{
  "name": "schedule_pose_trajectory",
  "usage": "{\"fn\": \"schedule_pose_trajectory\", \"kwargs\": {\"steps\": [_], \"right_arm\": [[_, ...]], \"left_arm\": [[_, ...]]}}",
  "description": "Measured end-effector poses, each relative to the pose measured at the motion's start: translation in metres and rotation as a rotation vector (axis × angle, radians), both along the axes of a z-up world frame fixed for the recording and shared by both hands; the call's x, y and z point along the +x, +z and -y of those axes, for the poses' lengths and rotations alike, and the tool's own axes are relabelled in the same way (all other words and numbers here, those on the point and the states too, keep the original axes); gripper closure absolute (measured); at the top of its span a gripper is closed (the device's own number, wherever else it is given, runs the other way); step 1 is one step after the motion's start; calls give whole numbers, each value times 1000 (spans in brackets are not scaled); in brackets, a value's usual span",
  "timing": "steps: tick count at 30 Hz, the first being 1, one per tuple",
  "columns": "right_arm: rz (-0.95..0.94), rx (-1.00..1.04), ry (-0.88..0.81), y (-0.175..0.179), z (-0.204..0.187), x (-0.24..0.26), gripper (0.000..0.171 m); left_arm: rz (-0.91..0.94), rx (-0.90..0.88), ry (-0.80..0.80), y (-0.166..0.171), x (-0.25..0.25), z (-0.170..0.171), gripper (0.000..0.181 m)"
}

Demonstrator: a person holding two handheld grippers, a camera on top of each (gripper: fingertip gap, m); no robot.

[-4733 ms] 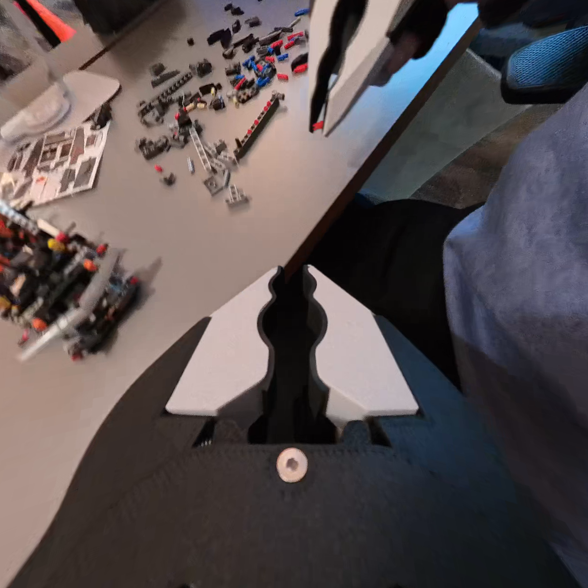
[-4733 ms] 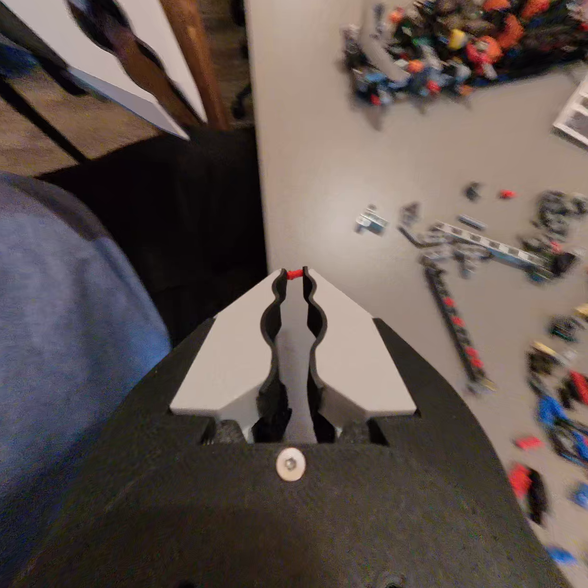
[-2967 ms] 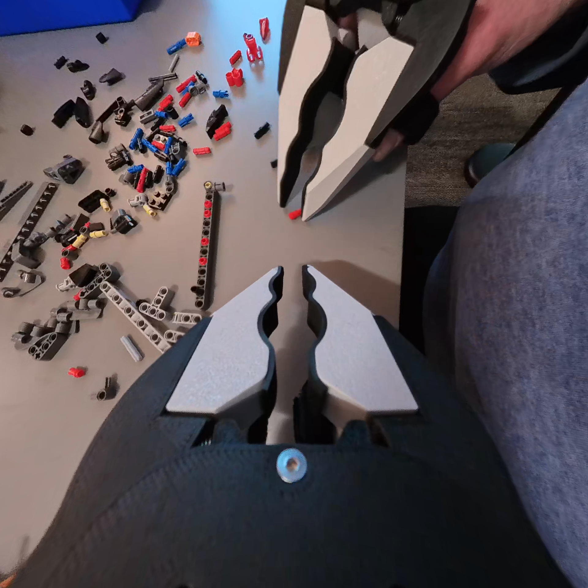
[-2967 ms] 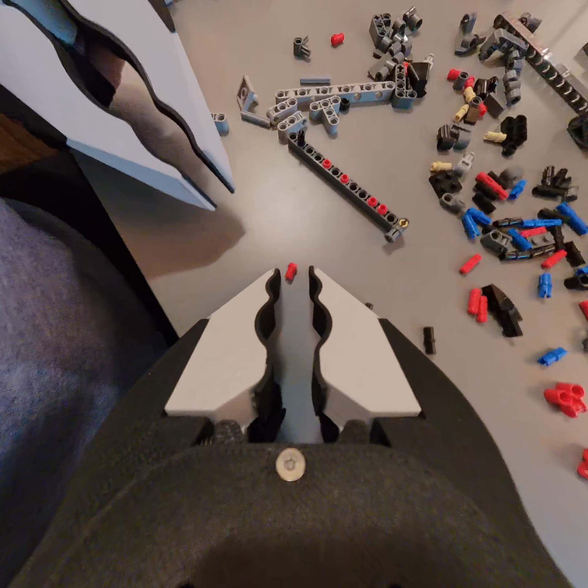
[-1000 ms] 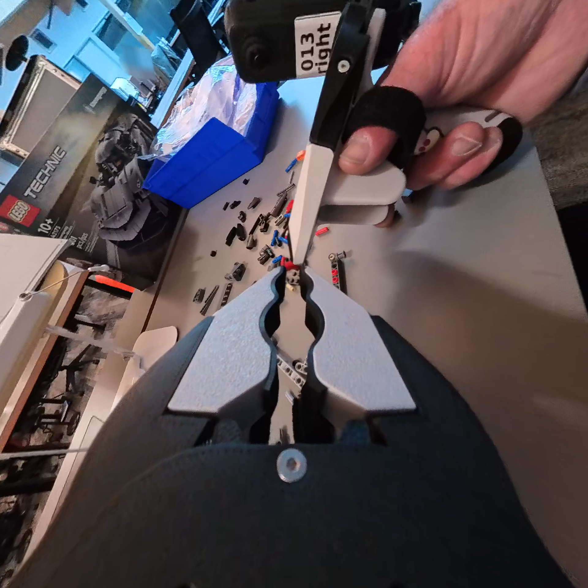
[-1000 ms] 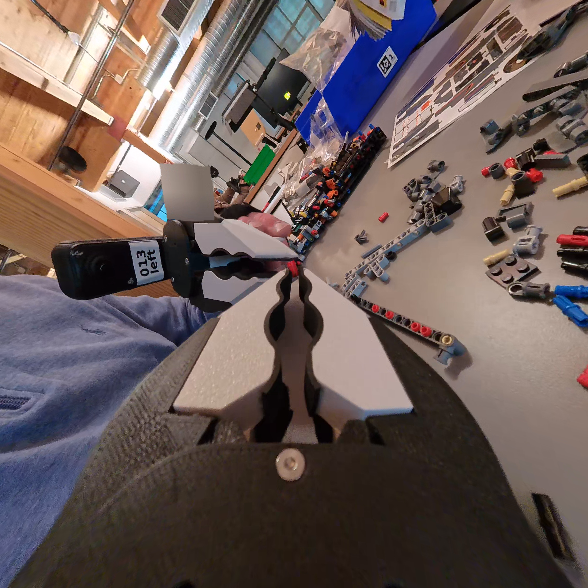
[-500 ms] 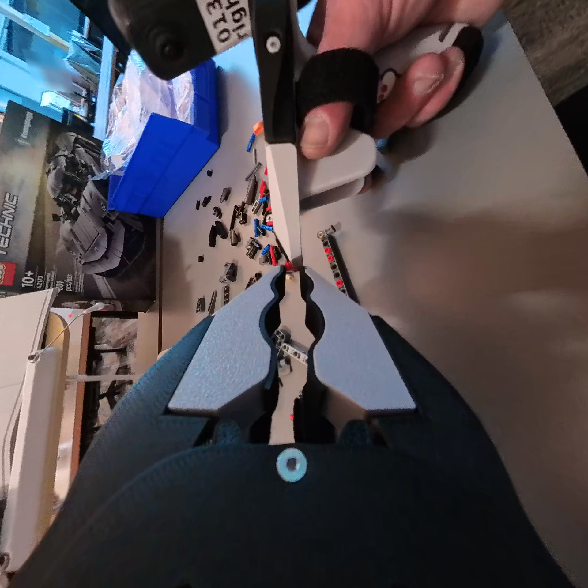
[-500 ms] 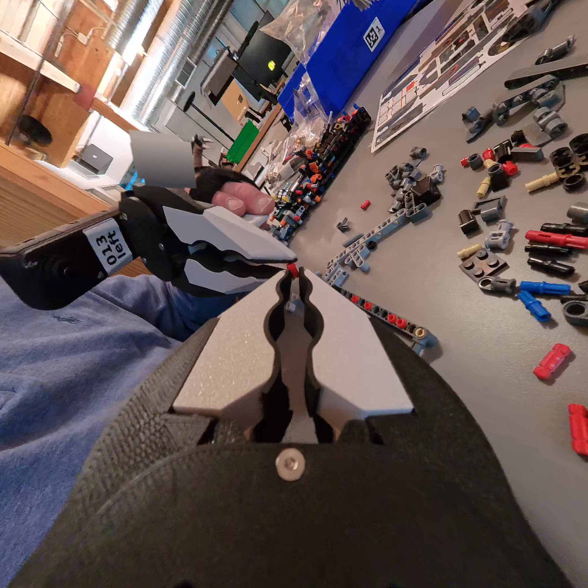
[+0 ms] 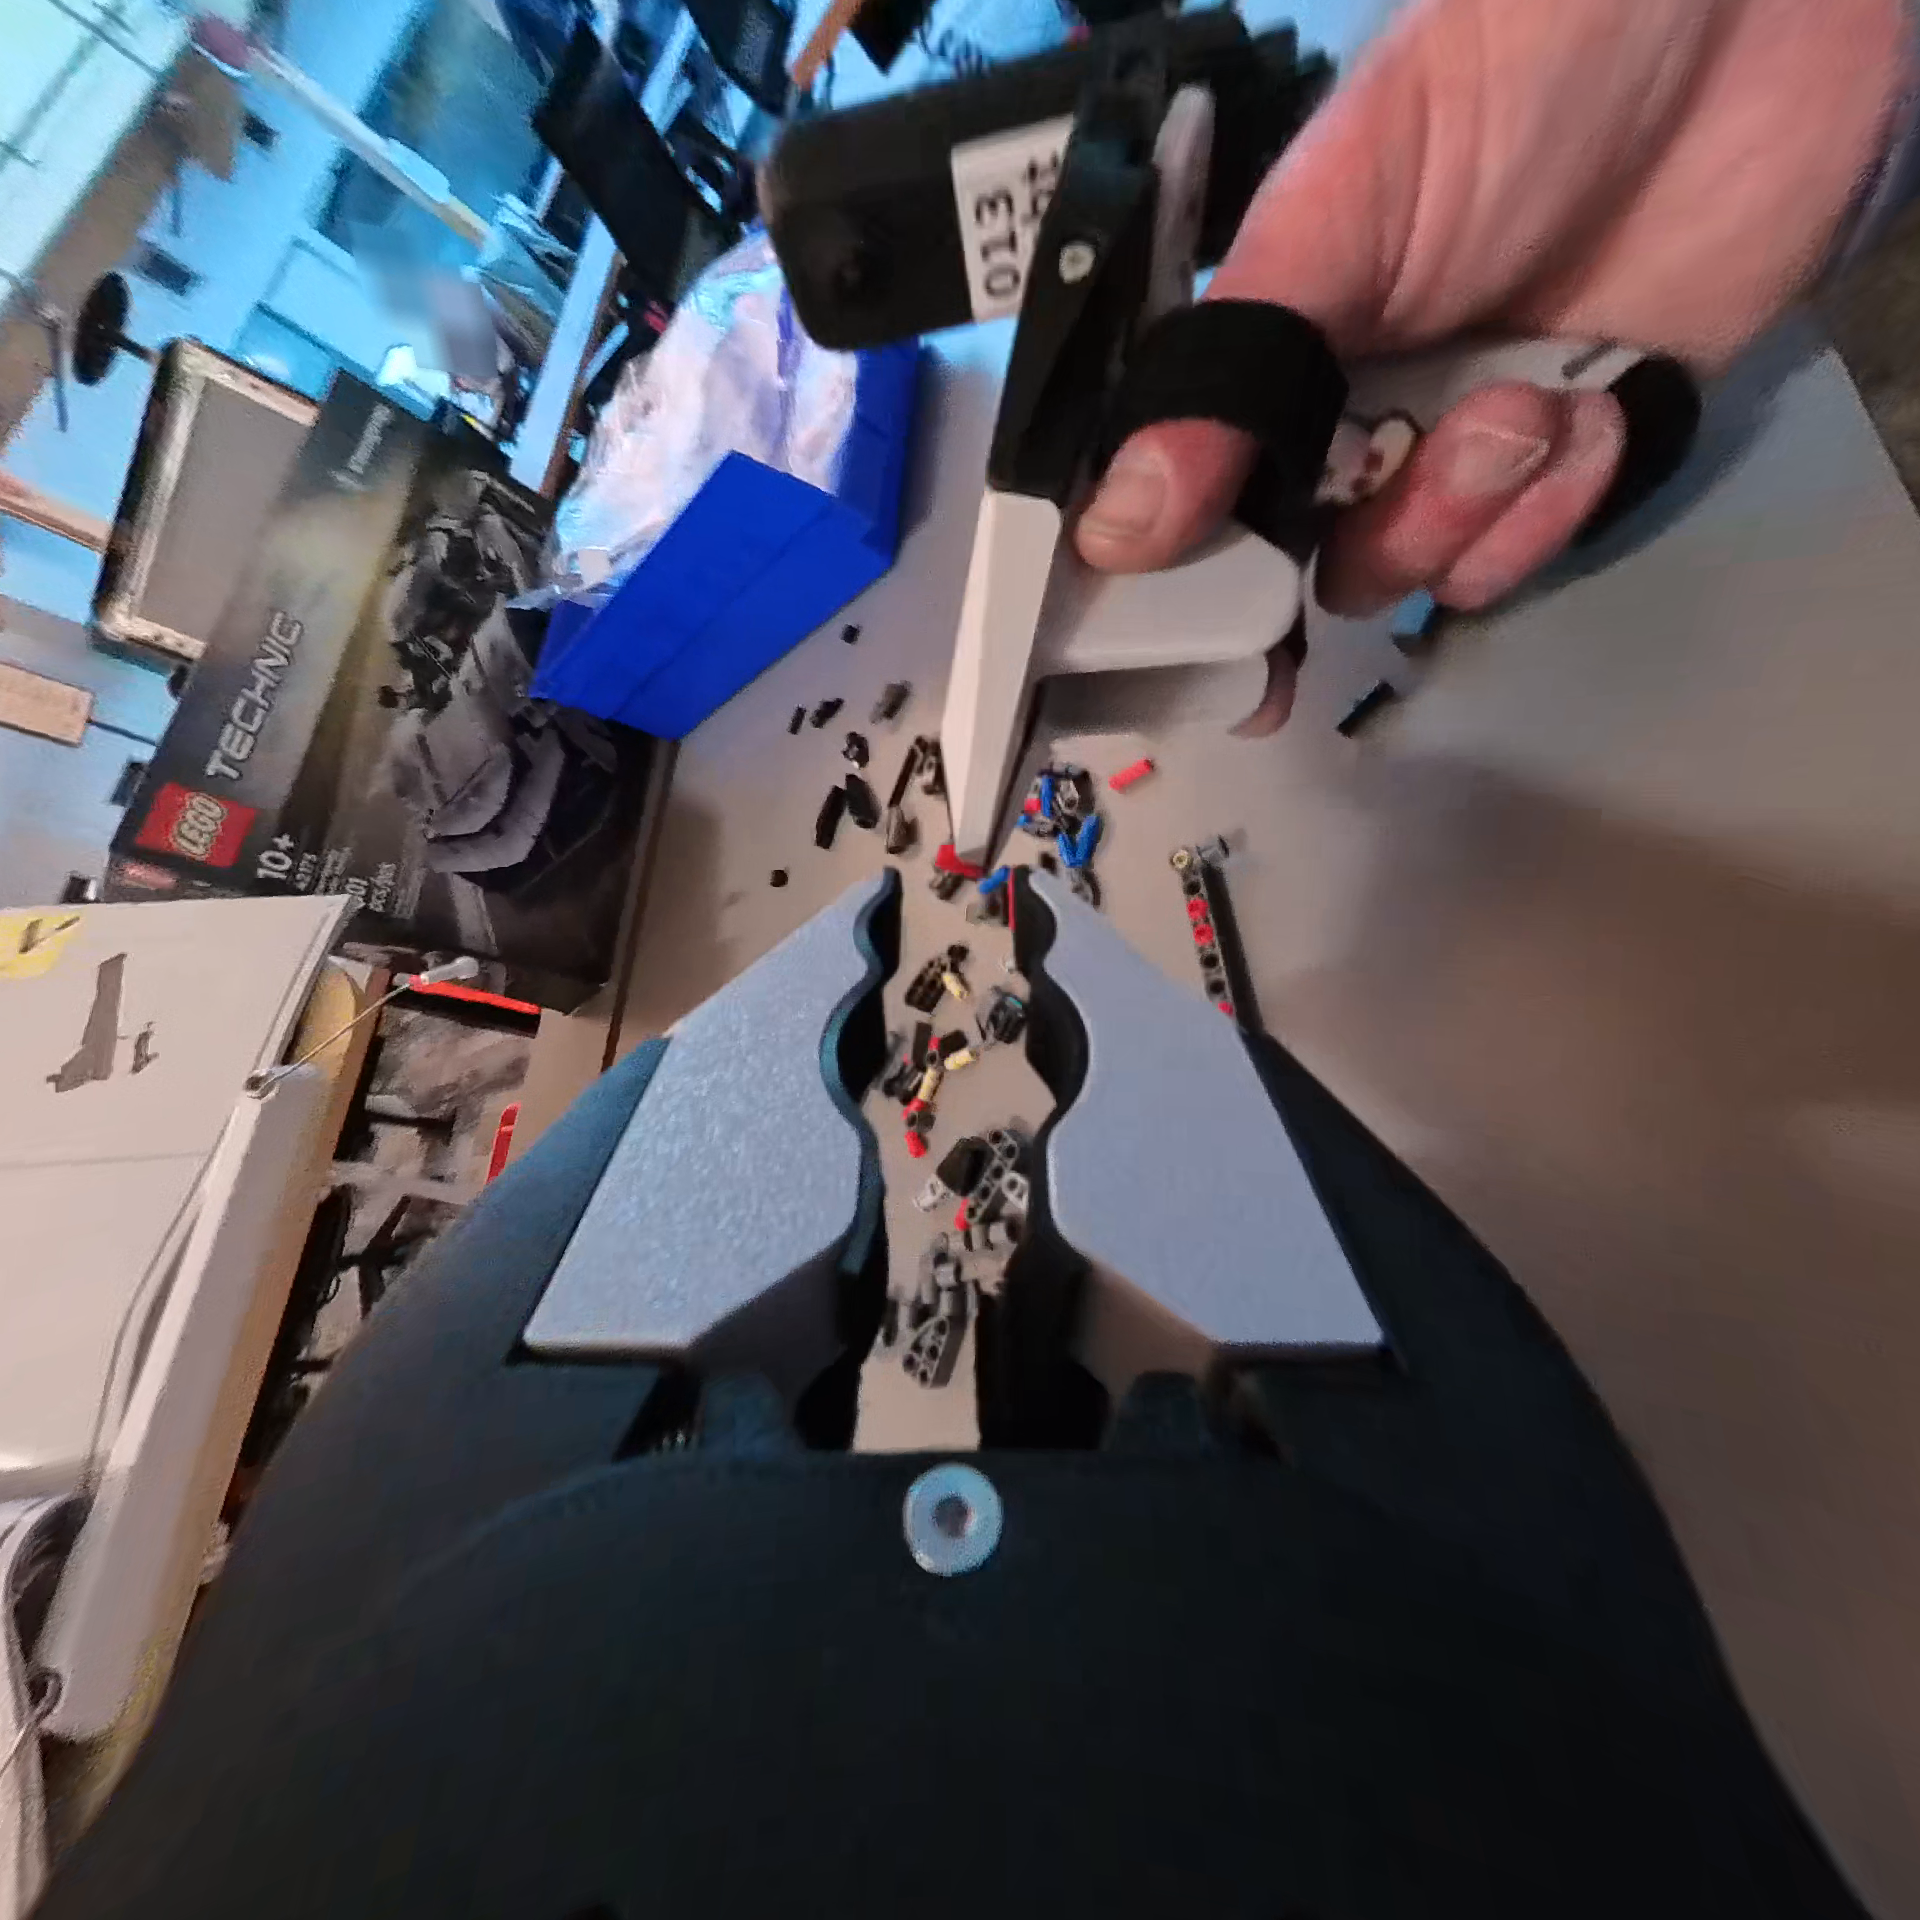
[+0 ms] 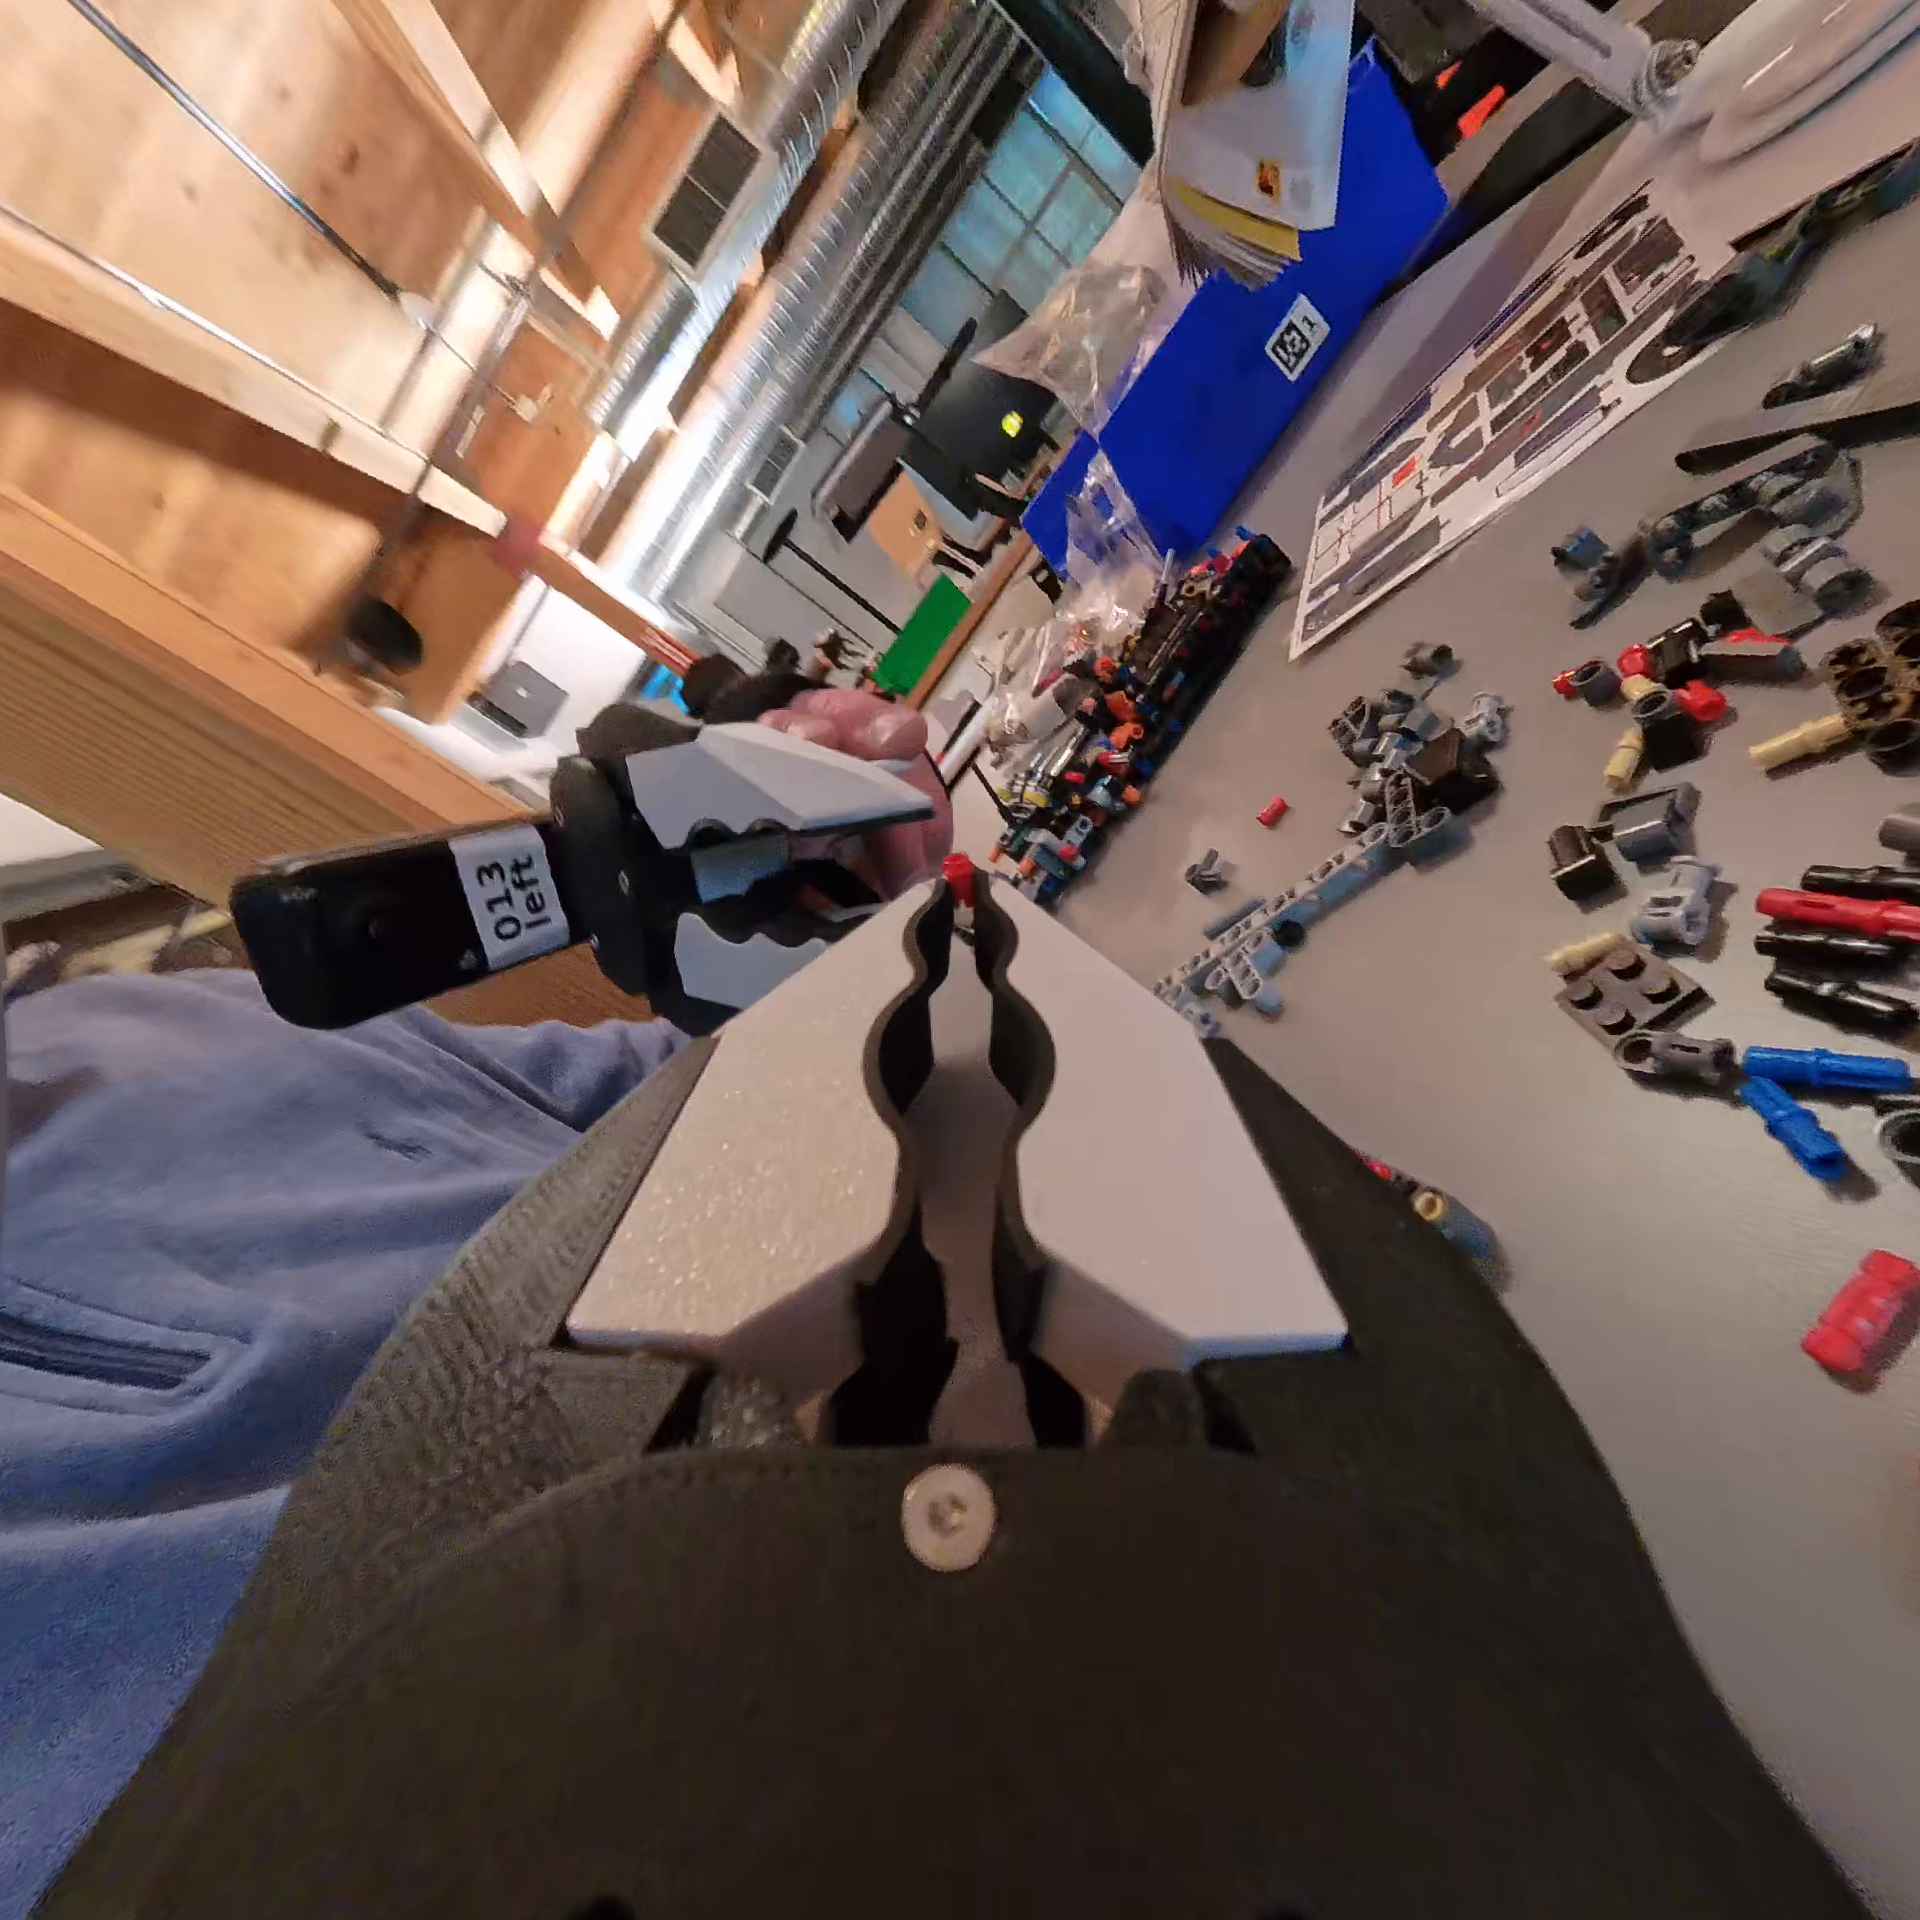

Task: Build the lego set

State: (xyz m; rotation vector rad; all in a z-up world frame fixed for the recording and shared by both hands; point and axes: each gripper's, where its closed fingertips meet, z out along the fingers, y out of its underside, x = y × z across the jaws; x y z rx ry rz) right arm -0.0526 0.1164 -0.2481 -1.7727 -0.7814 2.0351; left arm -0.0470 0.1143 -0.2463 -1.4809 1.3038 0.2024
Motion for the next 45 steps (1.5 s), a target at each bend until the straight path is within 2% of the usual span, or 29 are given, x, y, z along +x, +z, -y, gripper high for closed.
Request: {"fn": "schedule_pose_trajectory", "kwargs": {"steps": [6,11,22,26,29,34,45], "right_arm": [[-104,-100,35,15,6,-3,171],[-146,-144,31,18,7,-4,170],[-21,-32,117,4,15,-6,168],[-24,-46,201,2,23,-5,169],[-57,-49,191,7,22,-5,171],[-182,-111,140,24,11,-2,171],[-236,-170,139,29,10,3,171]], "left_arm": [[54,28,16,5,5,-2,164],[95,43,22,10,3,-3,172],[-38,-106,-117,-5,3,6,175],[-55,-199,-196,-8,4,14,175],[-37,-225,-209,-3,3,13,174],[66,-97,-135,19,0,1,164],[69,-28,-133,22,5,4,179]]}}
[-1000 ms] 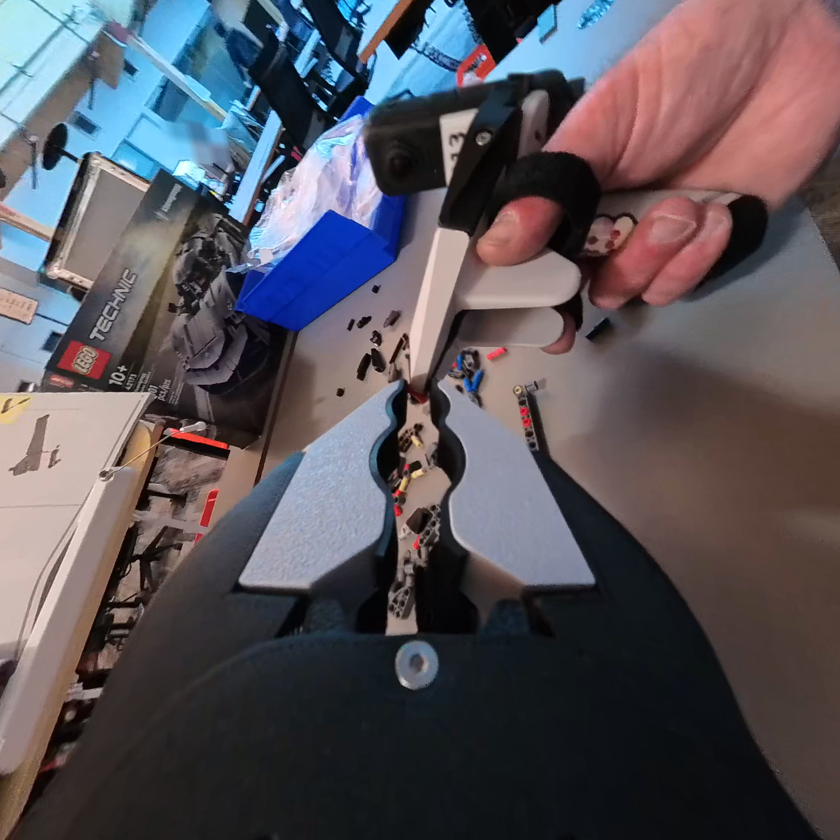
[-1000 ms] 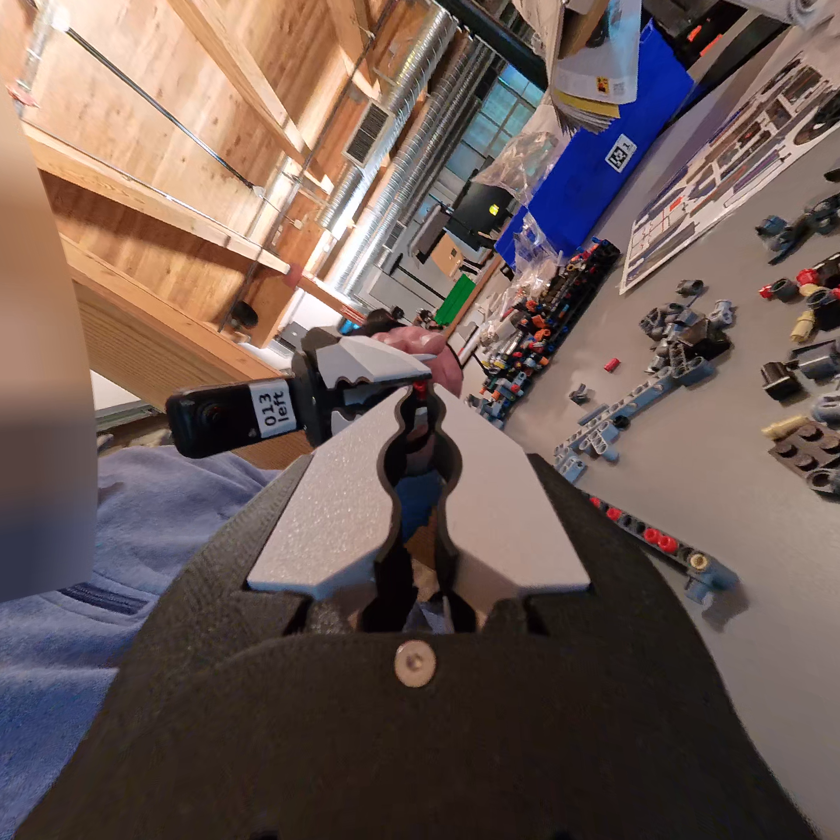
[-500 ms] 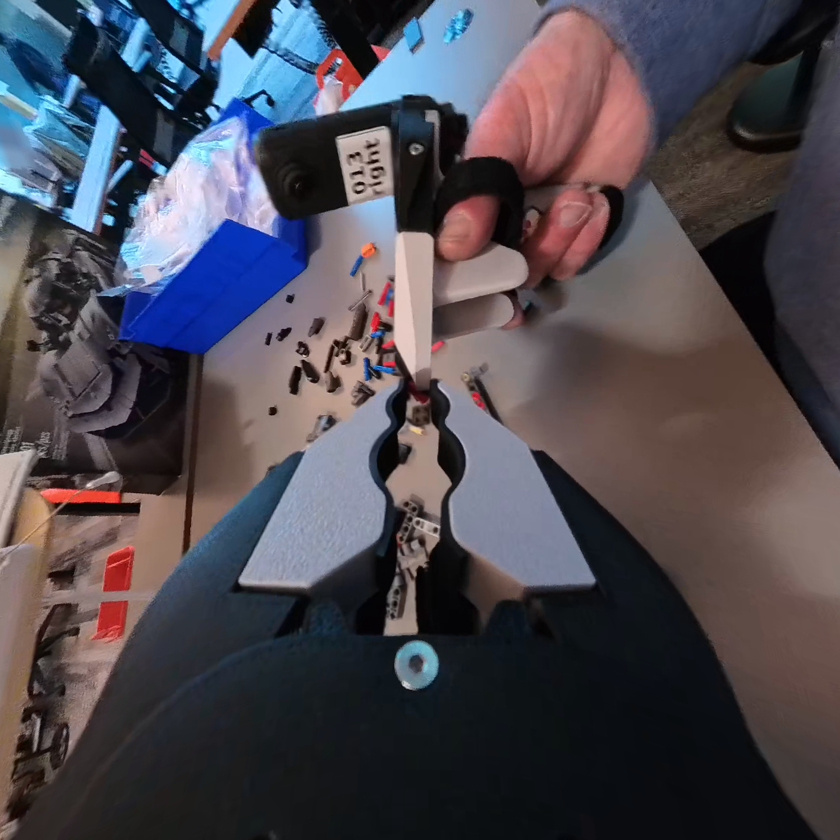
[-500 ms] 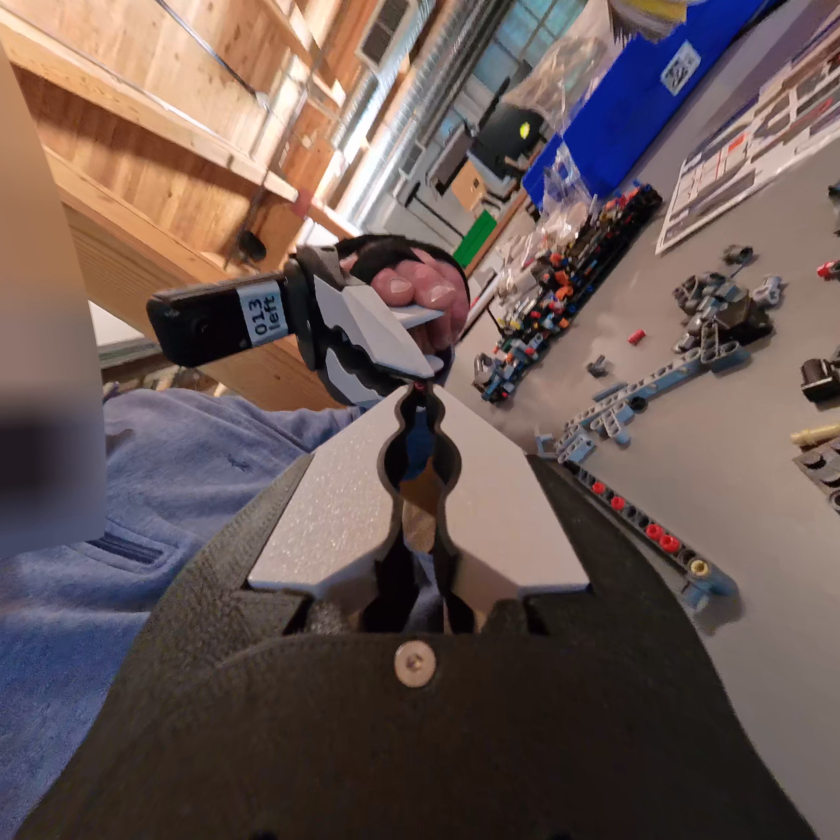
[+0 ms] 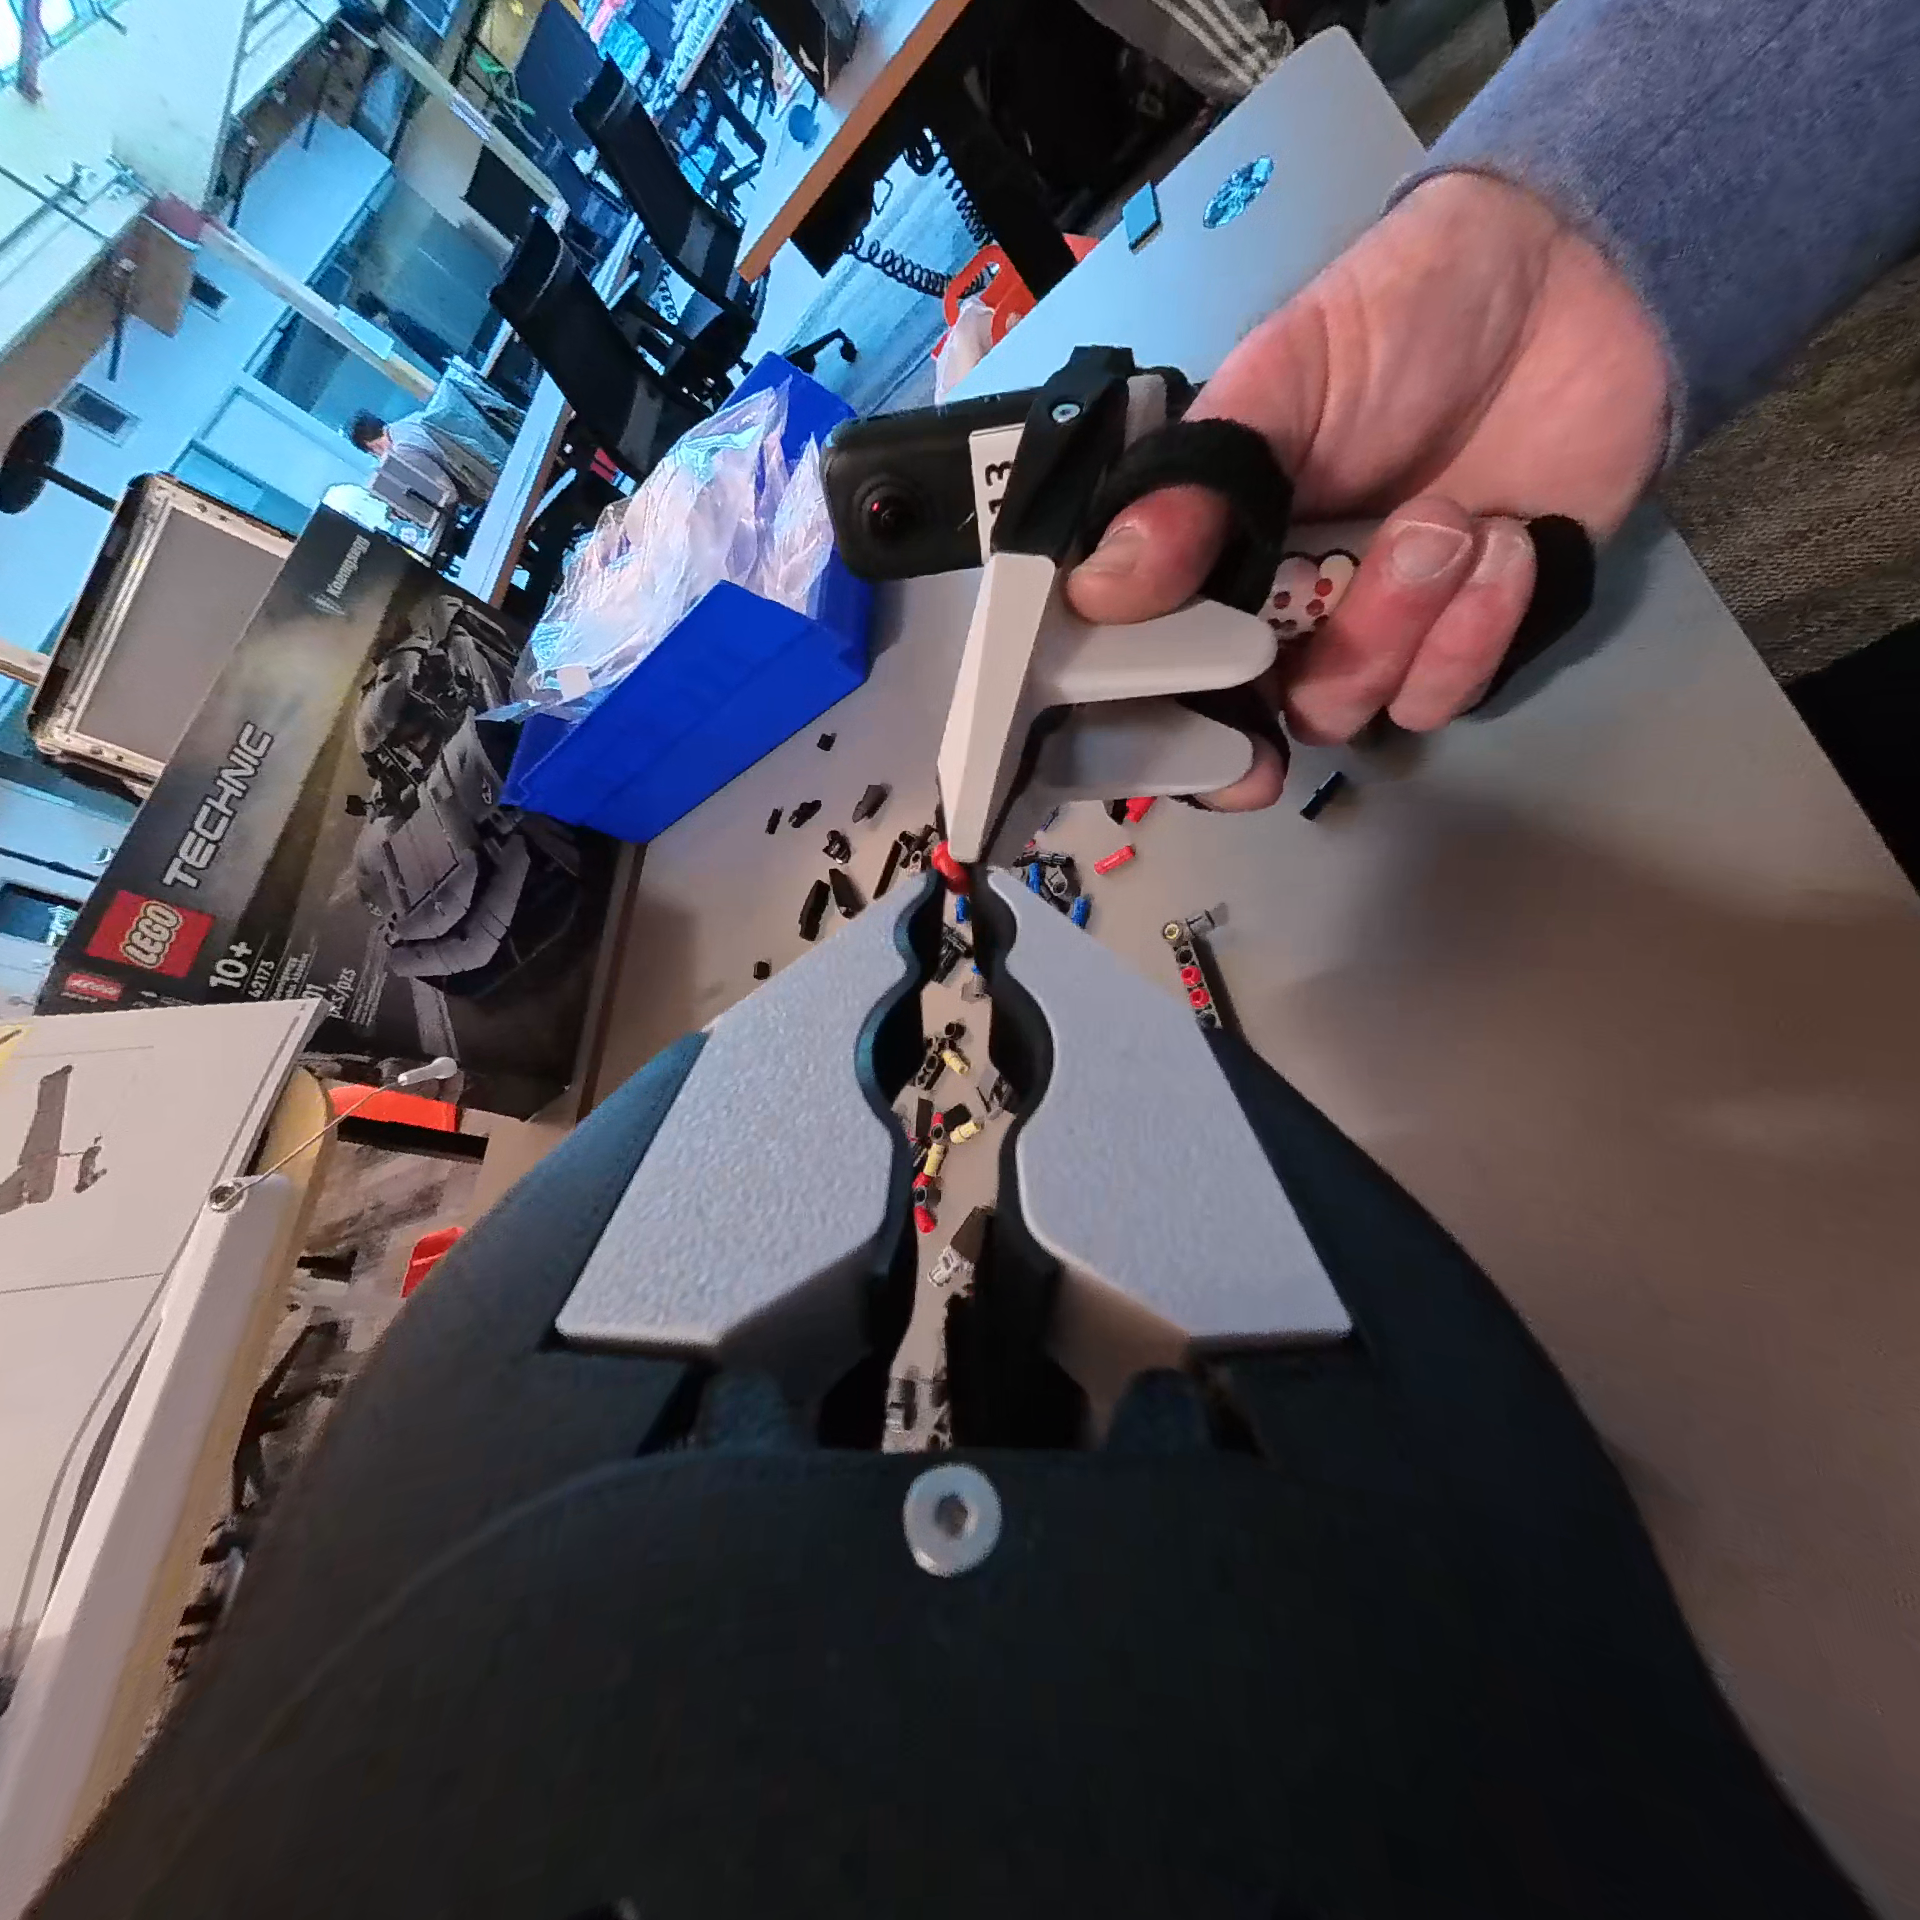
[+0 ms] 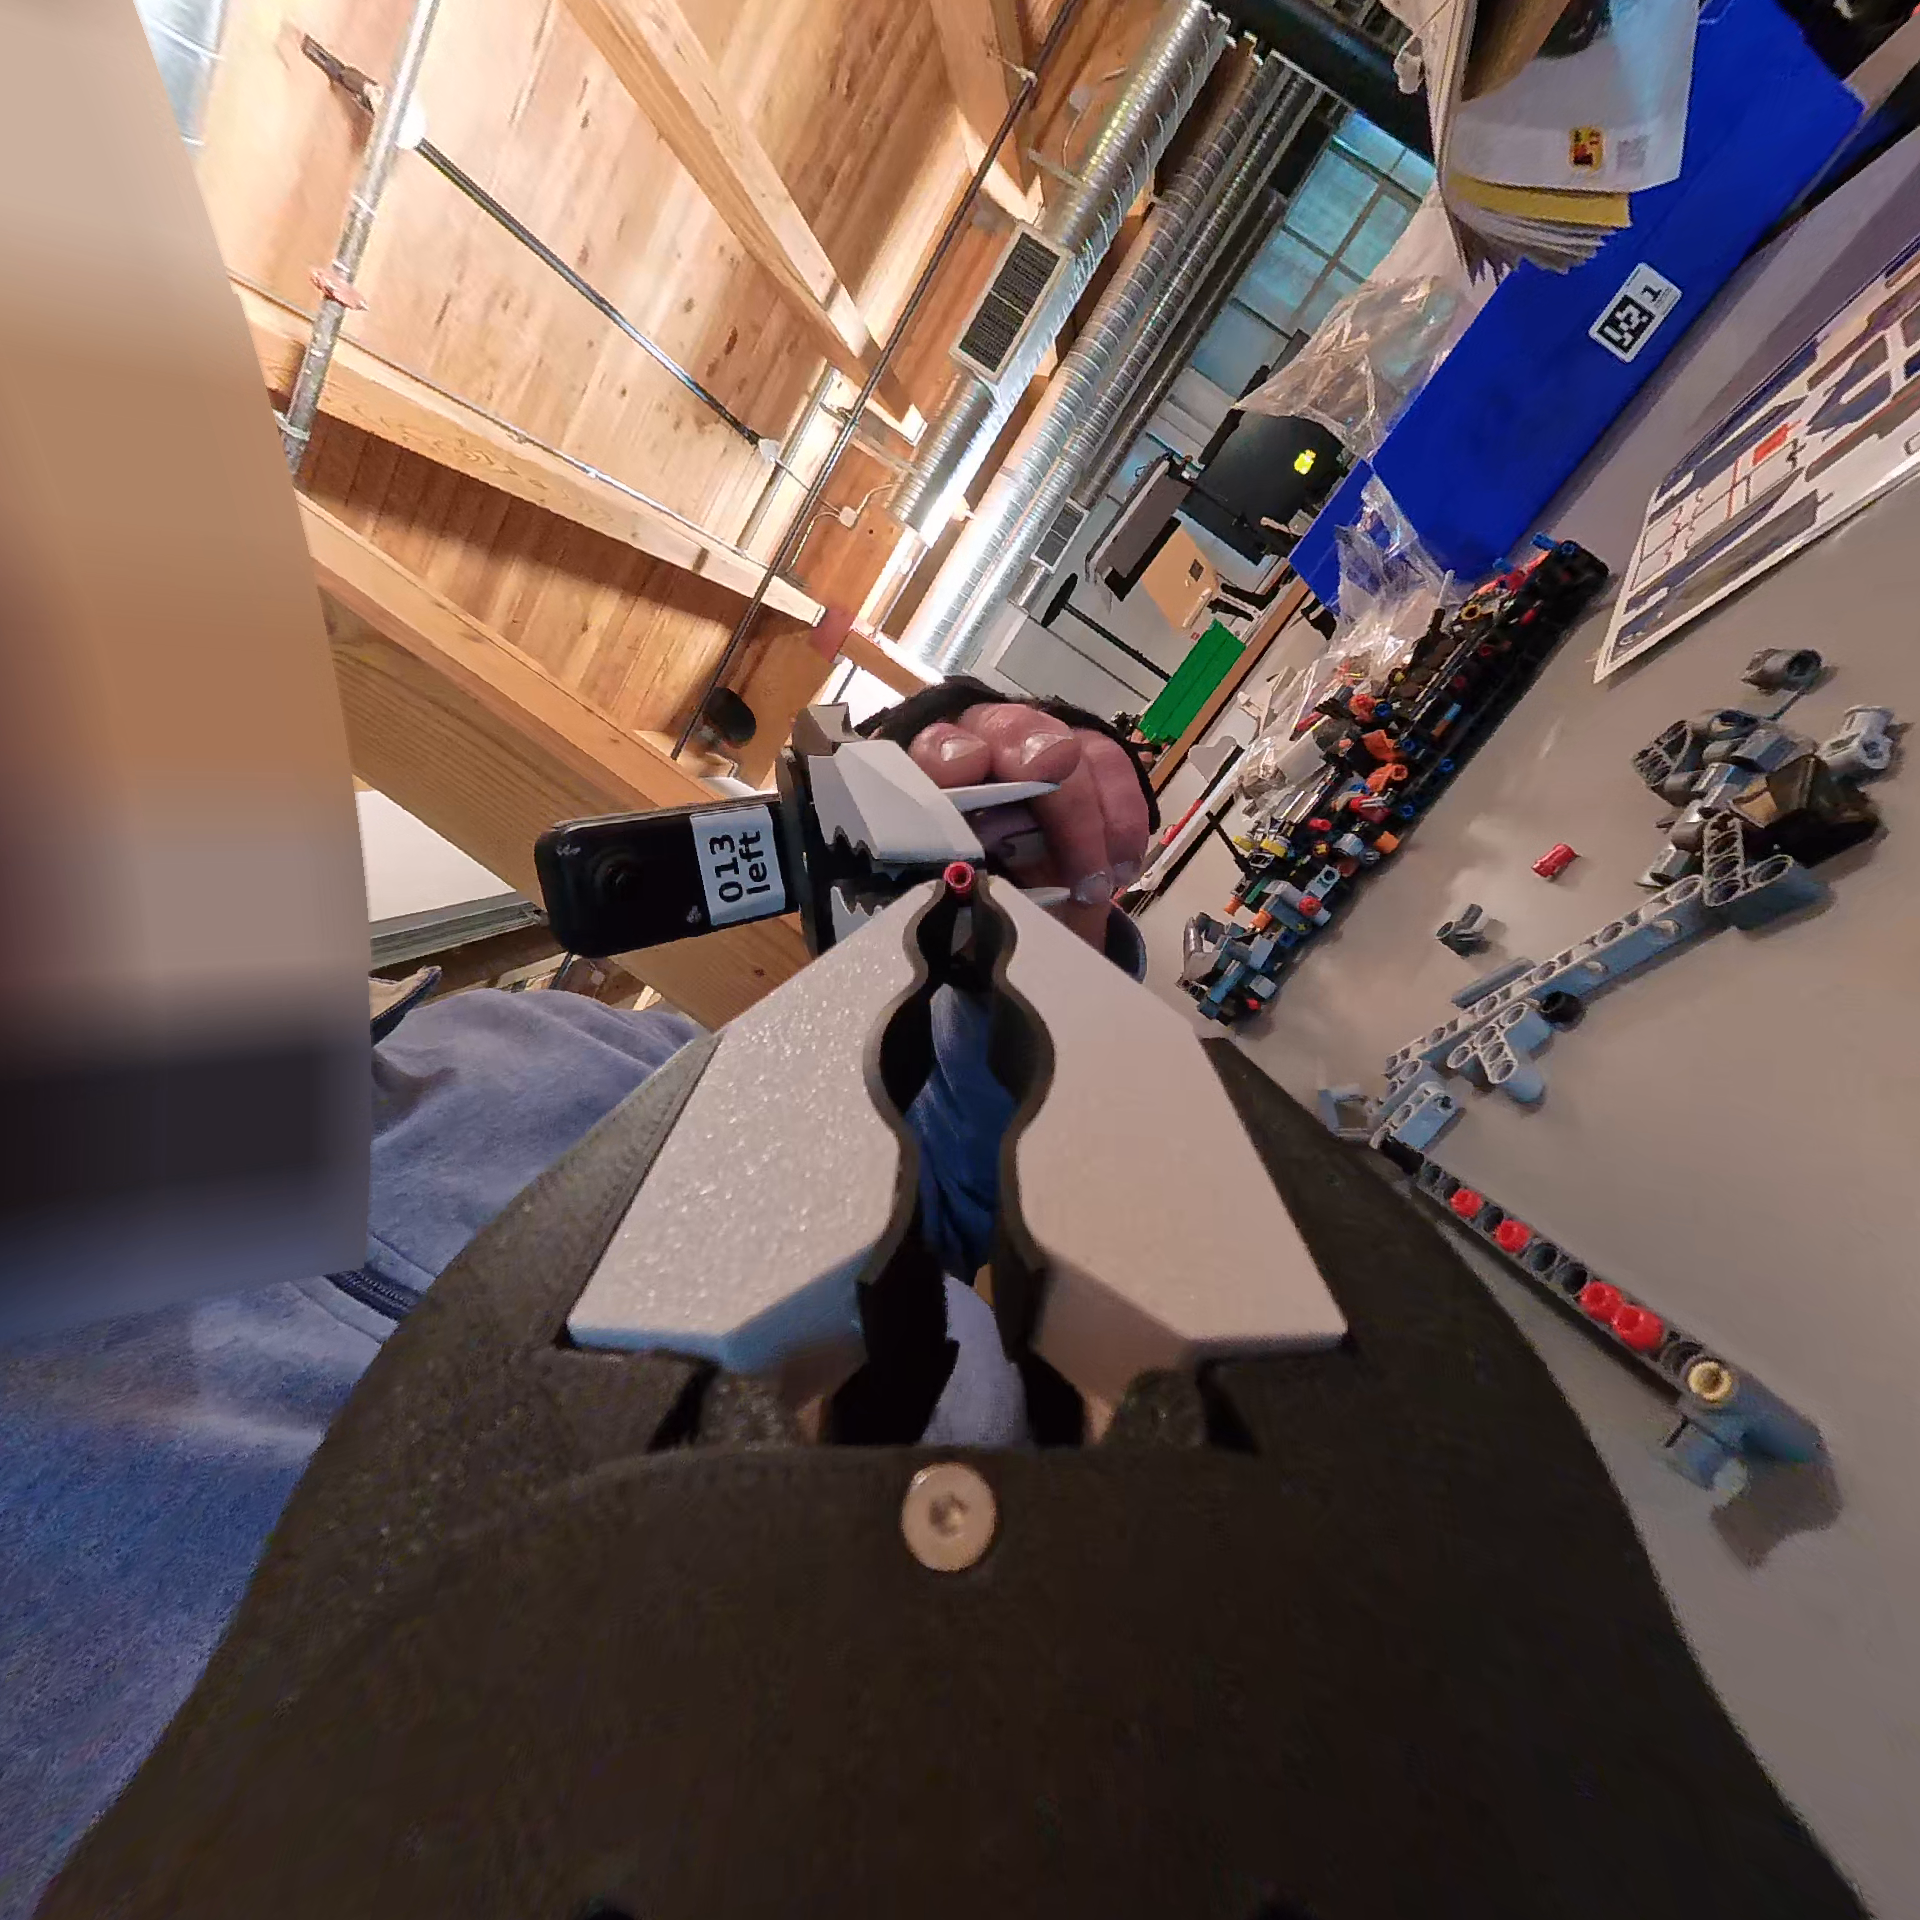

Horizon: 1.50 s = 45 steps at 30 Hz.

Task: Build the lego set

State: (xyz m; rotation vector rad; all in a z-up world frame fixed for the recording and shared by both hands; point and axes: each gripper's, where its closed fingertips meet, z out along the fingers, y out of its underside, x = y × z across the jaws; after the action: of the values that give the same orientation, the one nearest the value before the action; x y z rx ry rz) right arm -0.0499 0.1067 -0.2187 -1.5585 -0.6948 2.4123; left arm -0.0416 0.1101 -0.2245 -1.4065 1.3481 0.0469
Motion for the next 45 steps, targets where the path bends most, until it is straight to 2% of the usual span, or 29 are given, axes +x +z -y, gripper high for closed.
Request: {"fn": "schedule_pose_trajectory", "kwargs": {"steps": [19,23,45], "right_arm": [[24,57,-11,-4,-1,1,163],[36,76,4,-4,1,1,168],[60,124,14,-6,1,4,169]], "left_arm": [[2,-42,-32,-4,-1,4,179],[-4,-48,-36,-6,-1,4,180],[-7,-70,-63,-8,2,4,179]]}}
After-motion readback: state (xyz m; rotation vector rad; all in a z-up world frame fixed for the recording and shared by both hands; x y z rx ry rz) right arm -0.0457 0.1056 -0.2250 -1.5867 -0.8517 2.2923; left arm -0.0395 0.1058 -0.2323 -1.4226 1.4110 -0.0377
